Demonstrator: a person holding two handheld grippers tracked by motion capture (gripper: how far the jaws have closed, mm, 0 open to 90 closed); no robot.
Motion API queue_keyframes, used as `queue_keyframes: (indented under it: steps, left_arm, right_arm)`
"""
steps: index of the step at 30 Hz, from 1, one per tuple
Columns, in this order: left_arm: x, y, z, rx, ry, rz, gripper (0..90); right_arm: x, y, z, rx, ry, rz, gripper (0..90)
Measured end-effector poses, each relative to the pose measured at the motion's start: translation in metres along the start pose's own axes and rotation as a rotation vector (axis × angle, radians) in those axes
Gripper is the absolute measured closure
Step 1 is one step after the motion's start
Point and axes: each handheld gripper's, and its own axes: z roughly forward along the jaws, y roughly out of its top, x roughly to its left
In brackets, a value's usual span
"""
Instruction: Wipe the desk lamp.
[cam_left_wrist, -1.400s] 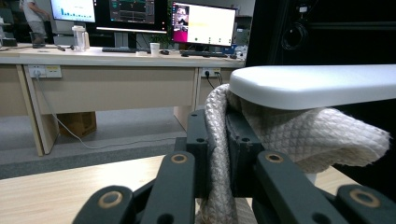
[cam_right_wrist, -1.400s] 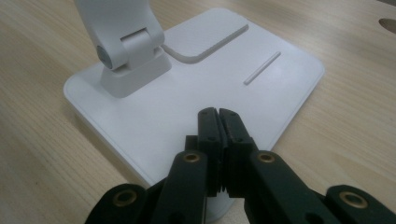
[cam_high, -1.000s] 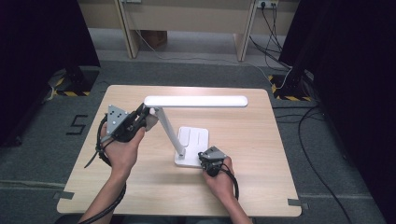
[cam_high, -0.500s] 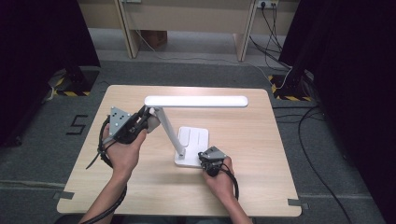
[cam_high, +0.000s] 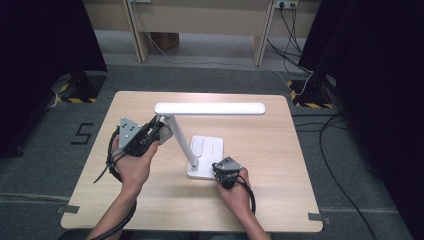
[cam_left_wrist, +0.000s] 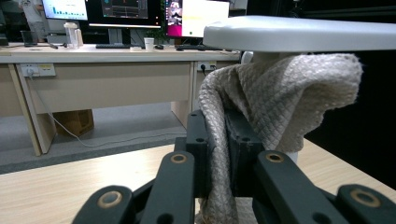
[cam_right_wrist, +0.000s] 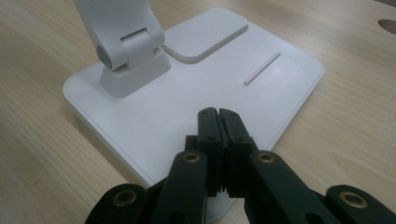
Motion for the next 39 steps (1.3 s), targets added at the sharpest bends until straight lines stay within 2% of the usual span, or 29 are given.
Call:
queue_keyframes:
  steps: [39]
  left_arm:
    - [-0.006, -0.021, 0.003, 0.057, -0.025, 0.02, 80.9]
  right_arm:
    - [0.001, 0.0, 0.0, 0.0, -0.002, 0.004, 88.6]
